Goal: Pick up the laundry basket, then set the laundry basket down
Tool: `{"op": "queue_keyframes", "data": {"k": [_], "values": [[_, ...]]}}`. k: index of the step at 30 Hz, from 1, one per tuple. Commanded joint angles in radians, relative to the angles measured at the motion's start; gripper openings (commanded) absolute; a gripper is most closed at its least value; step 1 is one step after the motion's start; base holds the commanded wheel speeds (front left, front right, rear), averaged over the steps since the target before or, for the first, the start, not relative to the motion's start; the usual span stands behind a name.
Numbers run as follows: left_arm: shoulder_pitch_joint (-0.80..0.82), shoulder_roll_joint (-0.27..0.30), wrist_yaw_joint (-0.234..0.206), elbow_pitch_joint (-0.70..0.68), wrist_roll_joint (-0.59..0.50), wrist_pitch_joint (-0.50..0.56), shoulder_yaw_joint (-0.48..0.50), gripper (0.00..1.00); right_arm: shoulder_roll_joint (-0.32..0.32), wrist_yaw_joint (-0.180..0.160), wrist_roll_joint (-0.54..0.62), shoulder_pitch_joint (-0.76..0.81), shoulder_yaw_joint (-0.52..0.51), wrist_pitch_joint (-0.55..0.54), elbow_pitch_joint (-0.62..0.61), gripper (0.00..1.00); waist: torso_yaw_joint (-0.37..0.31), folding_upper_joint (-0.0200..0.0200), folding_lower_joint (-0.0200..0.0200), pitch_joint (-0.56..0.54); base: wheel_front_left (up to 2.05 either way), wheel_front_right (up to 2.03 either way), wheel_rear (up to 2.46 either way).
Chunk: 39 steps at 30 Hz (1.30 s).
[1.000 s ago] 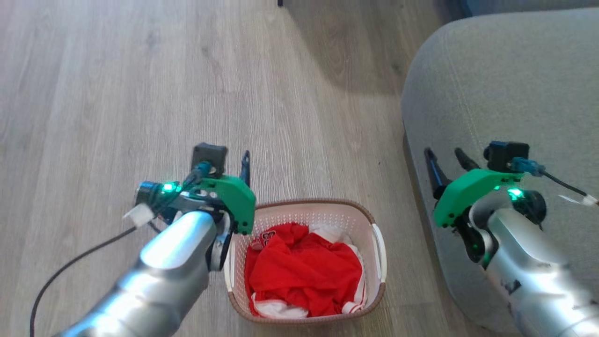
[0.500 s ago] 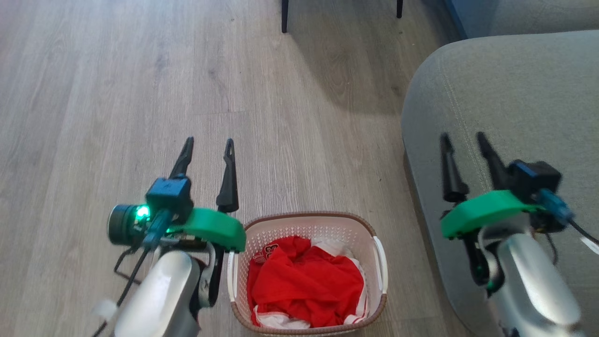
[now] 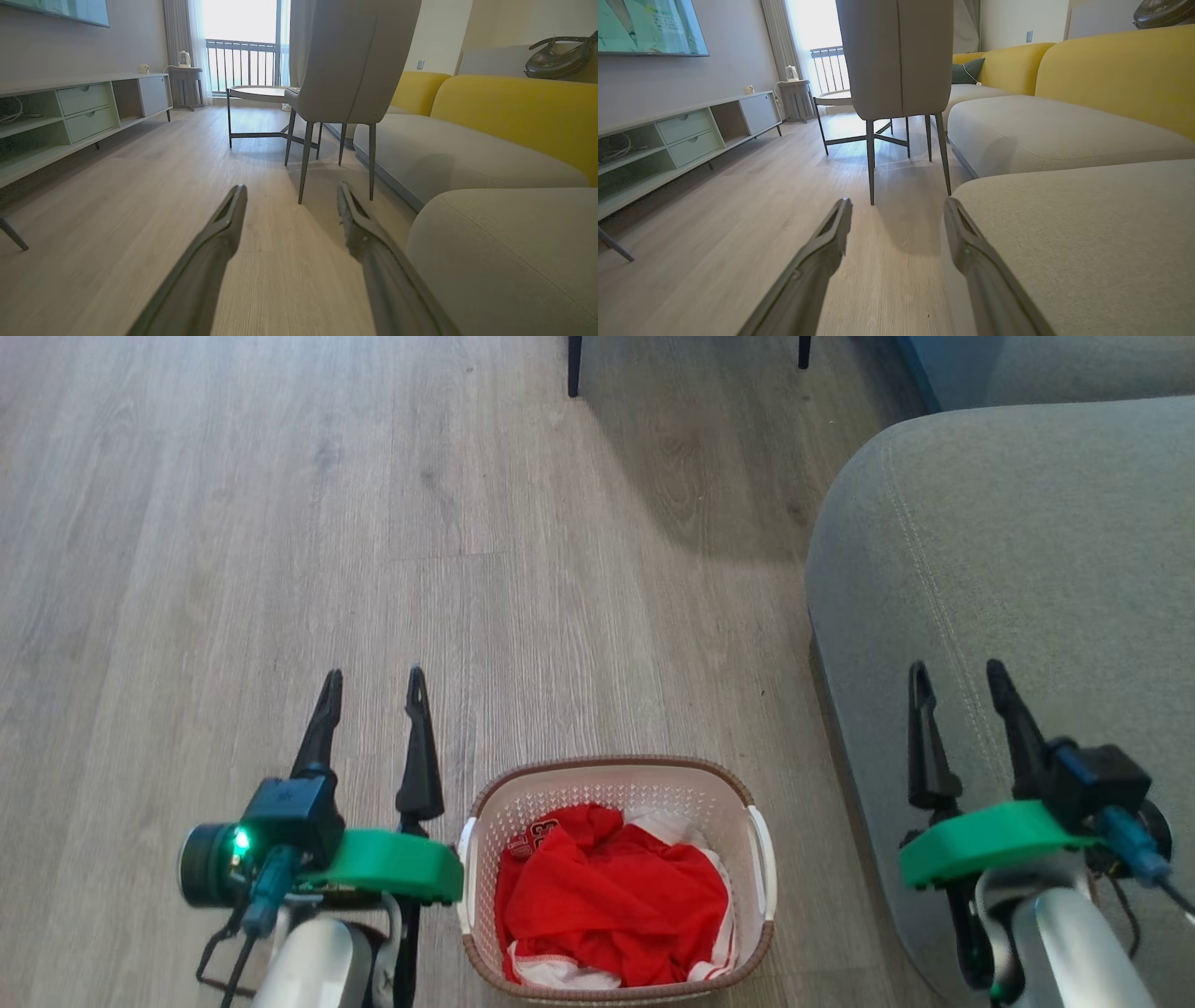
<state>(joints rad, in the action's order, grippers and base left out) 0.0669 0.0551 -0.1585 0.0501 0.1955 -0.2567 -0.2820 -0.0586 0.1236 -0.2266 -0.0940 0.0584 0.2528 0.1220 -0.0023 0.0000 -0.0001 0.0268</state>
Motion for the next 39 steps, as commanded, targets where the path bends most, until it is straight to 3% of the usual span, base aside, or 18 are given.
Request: {"op": "queue_keyframes", "data": {"k": [1,15,39], "values": [[0.031,-0.004,0.005,-0.037,0.001,-0.005,0.035,1.0,0.006,0.007,0.012,-0.016,0.022,0.009,-0.042,1.0,-0.001,0.0,0.0001,0.0,0.0,0.0,0.0],[-0.014,-0.005,0.045,-0.021,0.002,-0.005,0.044,1.0,0.008,0.007,0.007,0.027,0.04,0.009,-0.041,1.0,-0.016,0.0,0.0001,0.0,0.0,0.0,0.0],[-0.008,-0.005,0.058,-0.021,0.03,-0.005,0.052,1.0,0.008,0.007,0.008,0.021,0.04,0.009,-0.043,1.0,-0.016,0.0,0.0001,-0.002,0.0,0.0,0.0]]}}
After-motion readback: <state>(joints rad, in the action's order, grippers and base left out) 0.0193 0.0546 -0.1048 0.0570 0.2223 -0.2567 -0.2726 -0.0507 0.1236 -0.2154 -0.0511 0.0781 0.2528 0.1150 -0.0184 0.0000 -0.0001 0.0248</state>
